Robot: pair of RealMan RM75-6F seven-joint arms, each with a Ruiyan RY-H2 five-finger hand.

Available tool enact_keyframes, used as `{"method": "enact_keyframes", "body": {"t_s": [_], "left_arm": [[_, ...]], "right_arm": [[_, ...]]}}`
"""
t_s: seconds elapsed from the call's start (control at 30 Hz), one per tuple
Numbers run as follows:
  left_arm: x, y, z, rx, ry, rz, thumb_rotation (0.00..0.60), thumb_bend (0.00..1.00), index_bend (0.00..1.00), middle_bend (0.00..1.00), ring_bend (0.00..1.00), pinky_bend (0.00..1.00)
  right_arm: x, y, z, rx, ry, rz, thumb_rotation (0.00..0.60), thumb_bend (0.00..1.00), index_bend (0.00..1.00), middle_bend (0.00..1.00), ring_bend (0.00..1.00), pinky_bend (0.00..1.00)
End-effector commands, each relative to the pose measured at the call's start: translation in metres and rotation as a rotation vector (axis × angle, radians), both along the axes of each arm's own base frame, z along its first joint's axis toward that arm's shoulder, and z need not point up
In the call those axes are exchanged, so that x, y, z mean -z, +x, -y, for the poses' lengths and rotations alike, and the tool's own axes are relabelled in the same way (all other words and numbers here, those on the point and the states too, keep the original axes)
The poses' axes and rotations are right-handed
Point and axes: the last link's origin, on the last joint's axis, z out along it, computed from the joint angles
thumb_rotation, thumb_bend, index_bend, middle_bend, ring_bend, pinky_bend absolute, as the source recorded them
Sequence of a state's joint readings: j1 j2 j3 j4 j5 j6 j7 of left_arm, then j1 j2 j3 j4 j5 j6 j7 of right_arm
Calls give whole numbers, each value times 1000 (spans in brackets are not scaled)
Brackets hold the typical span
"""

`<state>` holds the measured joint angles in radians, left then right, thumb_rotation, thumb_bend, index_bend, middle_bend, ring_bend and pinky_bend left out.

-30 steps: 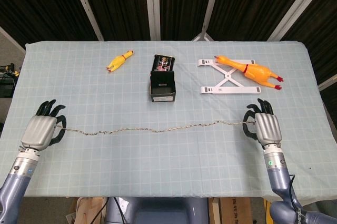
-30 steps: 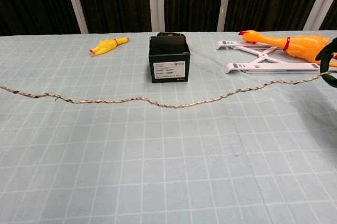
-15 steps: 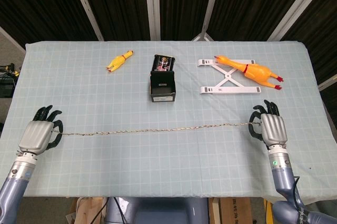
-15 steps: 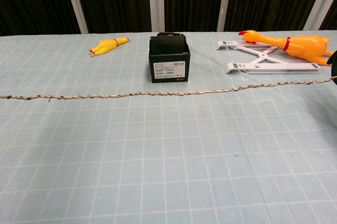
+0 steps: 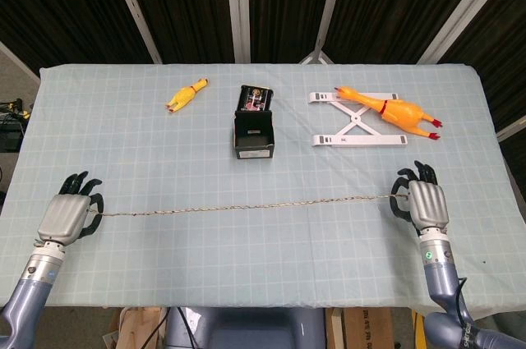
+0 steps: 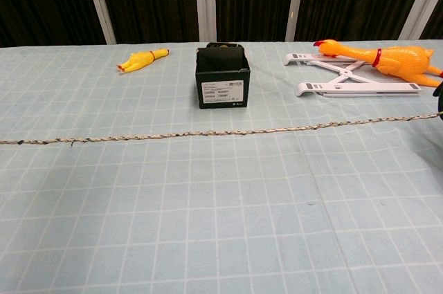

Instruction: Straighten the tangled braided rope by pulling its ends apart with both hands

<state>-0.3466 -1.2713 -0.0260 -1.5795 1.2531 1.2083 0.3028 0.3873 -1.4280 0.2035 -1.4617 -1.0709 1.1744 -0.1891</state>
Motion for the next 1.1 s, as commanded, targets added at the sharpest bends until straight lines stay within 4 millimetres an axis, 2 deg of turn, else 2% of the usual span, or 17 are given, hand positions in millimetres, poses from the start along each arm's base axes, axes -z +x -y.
{"method": "enact_keyframes", "body": {"t_s": [0.03,0.5,0.67,0.77,0.93,1.03,1.1], "left_arm": [[6,-1,0,-4,-9,-9,600,620,622,171,0,0],[19,-5,2,-19,-34,-55,600,611,621,165,0,0],[20,-6,3,-29,-47,-69,600,540,587,140,0,0],[18,-7,3,-30,-51,-93,600,440,535,108,0,0],[14,-5,5,-46,-59,-107,600,308,418,48,0,0],[8,-4,6,-60,-73,-121,600,240,348,15,0,0],[5,-3,7,-66,-75,-118,600,219,315,6,0,0]], "right_arm": [[1,-4,-1,10,3,-6,600,487,618,285,46,0],[11,-15,-5,47,42,-17,600,488,618,285,46,0],[14,-17,-7,53,59,-23,600,487,570,285,41,0],[14,-18,-8,67,76,-24,600,487,454,267,11,0],[12,-19,-9,87,96,-35,600,488,146,135,0,0],[10,-18,-10,99,104,-36,600,488,40,86,0,0],[8,-18,-11,102,104,-37,600,487,9,75,0,0]]}}
